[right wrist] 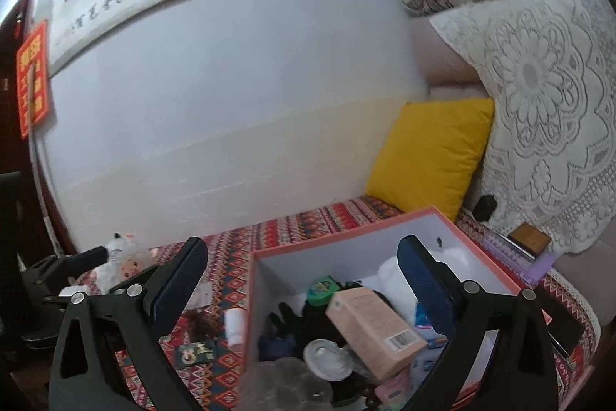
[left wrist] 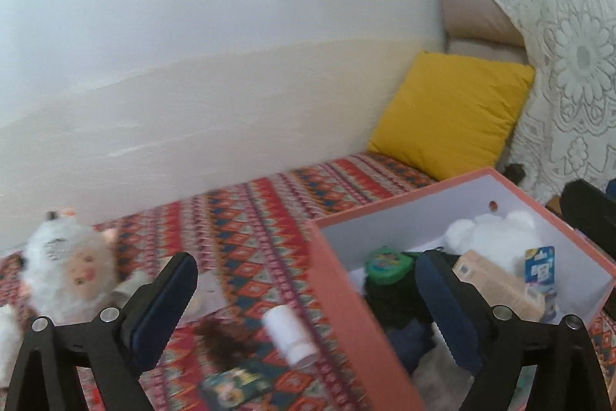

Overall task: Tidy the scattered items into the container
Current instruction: 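Grasp the red cone with the left tool while the right tool grasps the snack packet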

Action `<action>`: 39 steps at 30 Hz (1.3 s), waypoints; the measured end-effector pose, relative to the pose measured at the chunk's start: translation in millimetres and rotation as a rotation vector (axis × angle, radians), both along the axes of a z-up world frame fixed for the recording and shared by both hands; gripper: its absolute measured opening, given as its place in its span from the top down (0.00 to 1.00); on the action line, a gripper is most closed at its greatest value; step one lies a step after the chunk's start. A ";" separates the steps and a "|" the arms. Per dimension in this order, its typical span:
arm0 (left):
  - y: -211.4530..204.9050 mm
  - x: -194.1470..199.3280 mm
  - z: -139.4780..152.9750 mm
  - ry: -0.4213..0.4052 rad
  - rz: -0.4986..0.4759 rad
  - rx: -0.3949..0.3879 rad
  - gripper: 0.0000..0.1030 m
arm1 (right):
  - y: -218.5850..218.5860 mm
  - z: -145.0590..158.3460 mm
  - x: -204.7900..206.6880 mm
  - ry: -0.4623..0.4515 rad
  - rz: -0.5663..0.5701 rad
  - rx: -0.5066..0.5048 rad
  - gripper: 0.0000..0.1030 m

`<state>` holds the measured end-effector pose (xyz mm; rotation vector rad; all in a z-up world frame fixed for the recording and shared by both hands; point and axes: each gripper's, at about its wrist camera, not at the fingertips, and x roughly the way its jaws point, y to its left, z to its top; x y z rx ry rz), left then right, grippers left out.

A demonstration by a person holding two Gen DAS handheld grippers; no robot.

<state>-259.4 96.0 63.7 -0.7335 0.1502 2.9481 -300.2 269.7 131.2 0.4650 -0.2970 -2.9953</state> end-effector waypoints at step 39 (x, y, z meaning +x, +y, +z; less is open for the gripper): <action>-249.0 -17.2 -219.7 -0.385 0.220 0.102 0.03 | -247.3 -246.7 -140.9 -0.671 0.436 0.333 0.00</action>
